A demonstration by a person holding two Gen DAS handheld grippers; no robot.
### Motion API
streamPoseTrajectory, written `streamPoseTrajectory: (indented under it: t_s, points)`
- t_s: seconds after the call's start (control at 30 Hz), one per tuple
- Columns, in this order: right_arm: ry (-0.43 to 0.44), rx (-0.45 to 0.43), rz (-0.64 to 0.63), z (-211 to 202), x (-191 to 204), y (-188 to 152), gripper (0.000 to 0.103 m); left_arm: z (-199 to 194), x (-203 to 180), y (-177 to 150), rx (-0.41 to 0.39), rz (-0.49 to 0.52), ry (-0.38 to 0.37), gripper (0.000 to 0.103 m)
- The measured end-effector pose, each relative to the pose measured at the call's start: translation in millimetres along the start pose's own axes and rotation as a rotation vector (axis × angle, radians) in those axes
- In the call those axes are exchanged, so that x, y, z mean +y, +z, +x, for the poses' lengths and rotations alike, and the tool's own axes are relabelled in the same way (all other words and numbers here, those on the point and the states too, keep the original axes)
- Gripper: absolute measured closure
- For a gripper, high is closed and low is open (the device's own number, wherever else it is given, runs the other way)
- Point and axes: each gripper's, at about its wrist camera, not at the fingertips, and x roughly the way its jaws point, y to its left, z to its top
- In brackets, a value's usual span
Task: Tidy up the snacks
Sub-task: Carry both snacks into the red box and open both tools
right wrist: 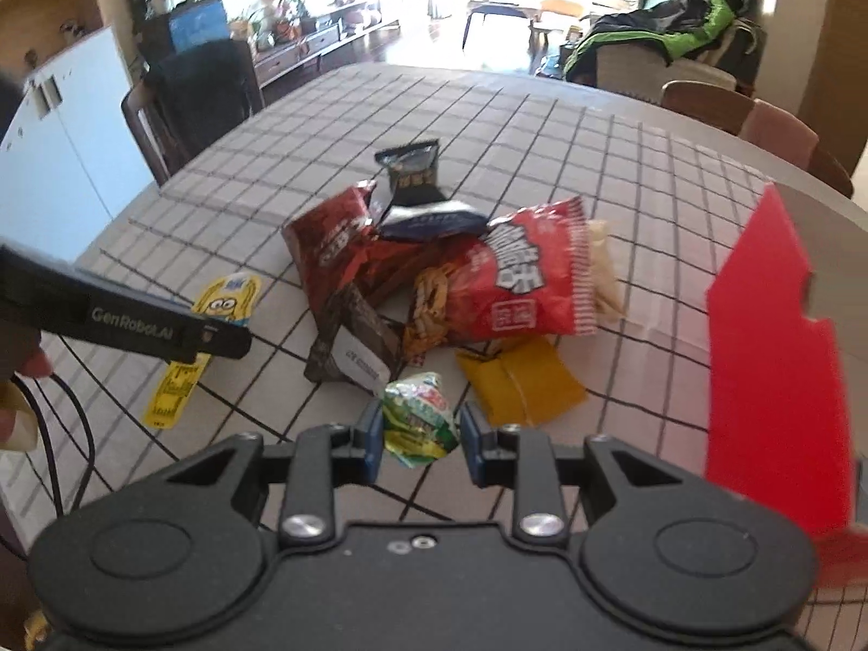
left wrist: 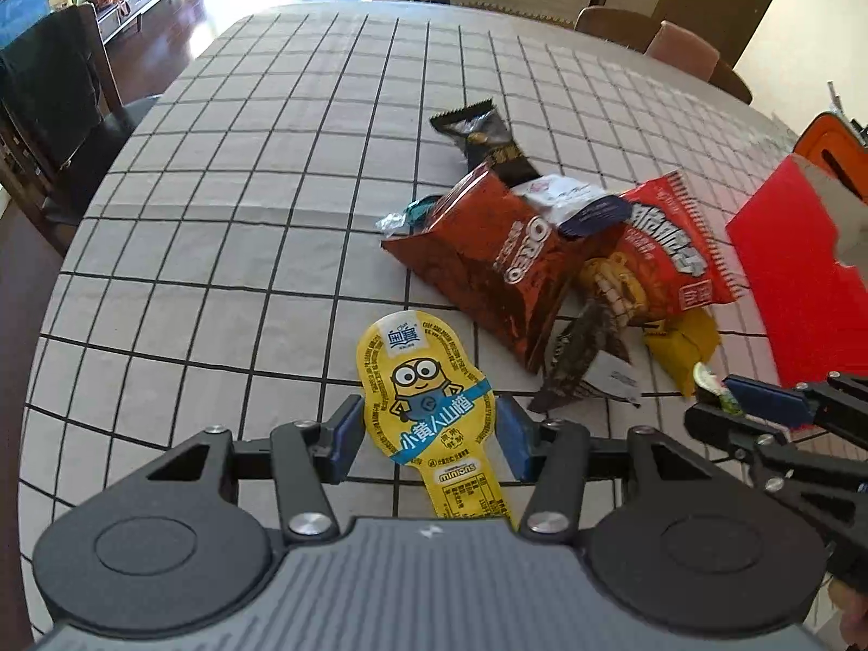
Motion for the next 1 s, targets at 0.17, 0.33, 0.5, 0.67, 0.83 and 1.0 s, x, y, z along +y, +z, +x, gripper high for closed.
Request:
streamPoseTrajectory:
  t_s: [0.17, 0.33, 0.5, 0.67, 0.83, 1.0]
  points:
    - [-0.023, -0.034, 0.043, -30.7, -12.3, 3.0, 0.075, -26.4, -7.1, 4.1, -0.019, 0.003, -0.019, 0.052]
    - [-0.058, -0.095, 0.089, -63.8, -29.2, 8.5, 0.075, -51.8, -33.2, 15.3, -0.068, 0.053, -0.057, 0.052]
    - [-0.110, -0.152, 0.122, -91.1, -58.0, 14.3, 0.075, -70.2, -75.3, 30.0, -0.120, 0.133, -0.117, 0.052]
    - [-0.176, -0.194, 0.142, -110.9, -91.7, 12.7, 0.075, -78.4, -126.3, 45.1, -0.154, 0.212, -0.172, 0.052]
    - [-0.230, -0.206, 0.164, -122.2, -129.0, 3.6, 0.075, -79.0, -177.6, 54.3, -0.177, 0.287, -0.208, 0.052]
    - [-0.267, -0.191, 0.209, -126.0, -169.6, -9.5, 0.076, -67.8, -227.6, 60.4, -0.152, 0.341, -0.236, 0.052]
